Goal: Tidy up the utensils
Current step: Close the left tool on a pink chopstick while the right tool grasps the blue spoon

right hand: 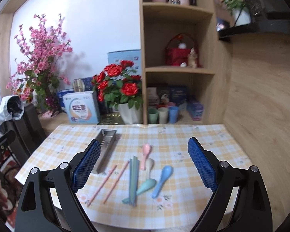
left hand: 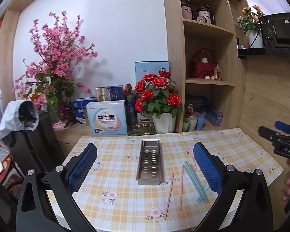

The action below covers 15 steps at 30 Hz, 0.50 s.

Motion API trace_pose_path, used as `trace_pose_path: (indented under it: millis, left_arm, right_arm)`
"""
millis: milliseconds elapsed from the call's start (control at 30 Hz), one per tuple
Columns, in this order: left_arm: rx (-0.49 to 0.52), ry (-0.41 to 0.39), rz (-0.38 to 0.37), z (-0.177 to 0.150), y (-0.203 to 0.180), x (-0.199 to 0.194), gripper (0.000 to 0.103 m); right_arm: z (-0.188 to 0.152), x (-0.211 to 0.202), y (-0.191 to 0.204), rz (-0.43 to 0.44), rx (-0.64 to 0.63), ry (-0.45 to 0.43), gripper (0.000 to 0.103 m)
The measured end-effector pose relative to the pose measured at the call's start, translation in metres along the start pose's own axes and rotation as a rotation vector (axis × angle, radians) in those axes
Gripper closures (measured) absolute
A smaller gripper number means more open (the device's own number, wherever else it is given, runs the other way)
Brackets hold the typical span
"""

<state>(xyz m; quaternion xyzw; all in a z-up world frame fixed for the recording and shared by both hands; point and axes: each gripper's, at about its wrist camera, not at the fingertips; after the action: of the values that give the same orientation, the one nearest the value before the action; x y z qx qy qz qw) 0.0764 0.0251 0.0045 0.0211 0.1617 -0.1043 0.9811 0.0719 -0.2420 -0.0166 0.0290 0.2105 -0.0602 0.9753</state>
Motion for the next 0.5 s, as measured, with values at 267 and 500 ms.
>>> trace_pose_path:
  millis: [267,500]
  left_arm:
    - [-0.036,0.083,0.017,-0.020,0.013,0.075,0.006]
    - [-0.031,0.221,-0.051,-0.058,0.009,0.127,0.015]
  right_arm:
    - [-0.011,0.080,0.011,0.022,0.026,0.088,0.014]
    - [-0.050,0.134,0.002,0.021,0.083,0.203,0.014]
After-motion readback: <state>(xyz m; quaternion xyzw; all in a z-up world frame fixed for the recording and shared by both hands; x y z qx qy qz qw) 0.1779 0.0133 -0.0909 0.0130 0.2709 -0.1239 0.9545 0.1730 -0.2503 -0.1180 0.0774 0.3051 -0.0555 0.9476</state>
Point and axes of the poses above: each gripper's, at about its wrist camera, not at the fingertips, and x roughly the way its jaws point, y to its left, z to its top, and after that the axes turned 5 degrees about -z, right-handed
